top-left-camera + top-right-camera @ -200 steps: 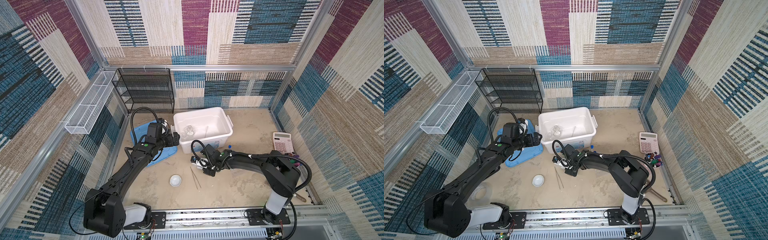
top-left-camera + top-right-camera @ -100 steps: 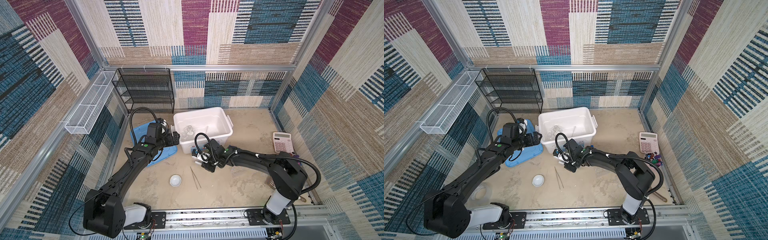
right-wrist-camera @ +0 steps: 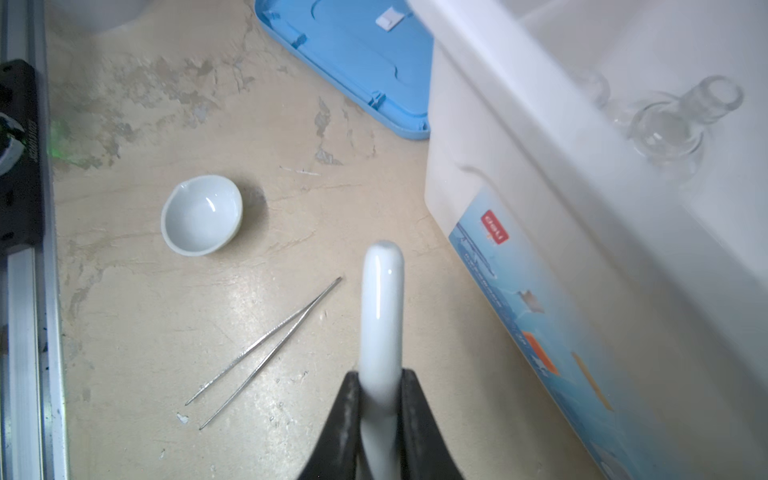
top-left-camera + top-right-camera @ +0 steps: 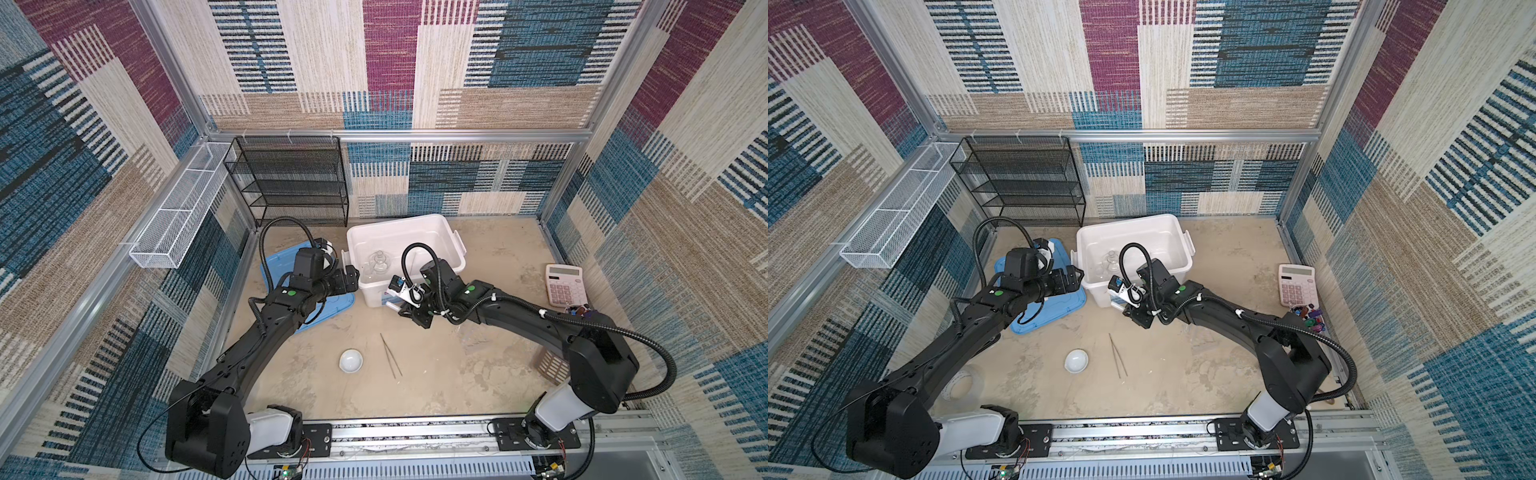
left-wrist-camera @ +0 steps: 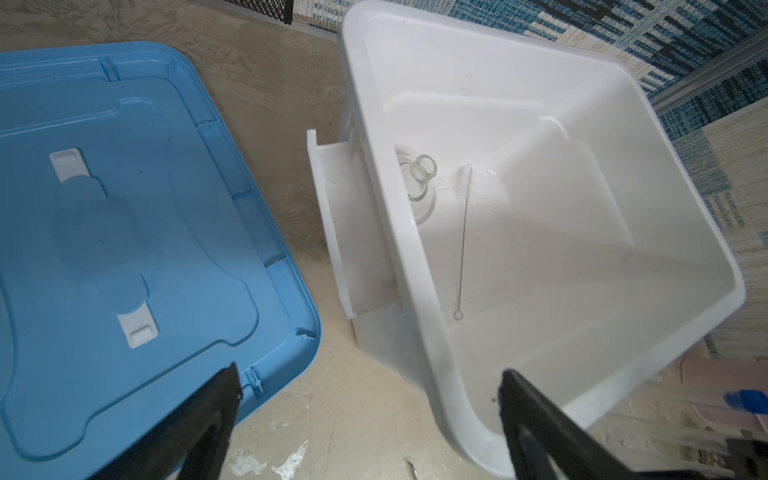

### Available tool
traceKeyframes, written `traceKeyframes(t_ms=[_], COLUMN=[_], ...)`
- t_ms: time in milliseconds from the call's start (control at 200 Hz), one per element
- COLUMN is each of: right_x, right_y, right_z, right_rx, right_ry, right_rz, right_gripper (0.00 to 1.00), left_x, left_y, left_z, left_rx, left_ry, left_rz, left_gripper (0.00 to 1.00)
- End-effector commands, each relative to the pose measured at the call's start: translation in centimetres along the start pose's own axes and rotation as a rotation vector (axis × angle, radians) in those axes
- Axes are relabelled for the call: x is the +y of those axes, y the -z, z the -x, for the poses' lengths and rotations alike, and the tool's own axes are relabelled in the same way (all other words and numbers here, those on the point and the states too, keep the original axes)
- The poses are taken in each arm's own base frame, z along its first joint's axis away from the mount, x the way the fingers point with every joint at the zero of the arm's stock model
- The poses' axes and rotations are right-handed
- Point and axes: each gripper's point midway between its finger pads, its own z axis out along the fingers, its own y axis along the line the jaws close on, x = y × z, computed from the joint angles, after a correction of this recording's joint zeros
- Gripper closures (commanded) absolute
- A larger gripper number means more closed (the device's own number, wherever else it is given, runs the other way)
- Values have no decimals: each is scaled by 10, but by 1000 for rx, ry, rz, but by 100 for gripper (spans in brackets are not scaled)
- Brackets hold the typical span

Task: Organize the chemistry lab equipment
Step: 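Carry the held pestle over the white bin and lower it inside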

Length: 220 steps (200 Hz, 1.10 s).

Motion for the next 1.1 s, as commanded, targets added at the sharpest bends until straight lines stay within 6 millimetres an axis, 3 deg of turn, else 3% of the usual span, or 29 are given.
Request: traceKeyframes(t_ms=[0,295,586,771,982,1097], right_x=[-4,-33,-83,-117,-154,-163], right_y=[14,54,70,66,45,33], right_z=[29,68,77,77,72,73], right_rx=[-109,-279,-323,-320,-298,-297], right_ry=[-3,-41,-142,-246,-382,-418], right_rz=[25,12,-72,-107,-137,-109], right_gripper=[86,85,84,83,83,83], left_x=[0,9,16,17,18,21], left_y=[1,7,11,11,12,12], left_z=[5,1,-4,-6,-11,-14], left_rx=[-28,-37,-24,-24,-16,-14], left_ry=[-2,-21,-46,-45,-47,-47], left_rz=[3,44,85,85,87,93], left_gripper=[1,1,1,1,1,1])
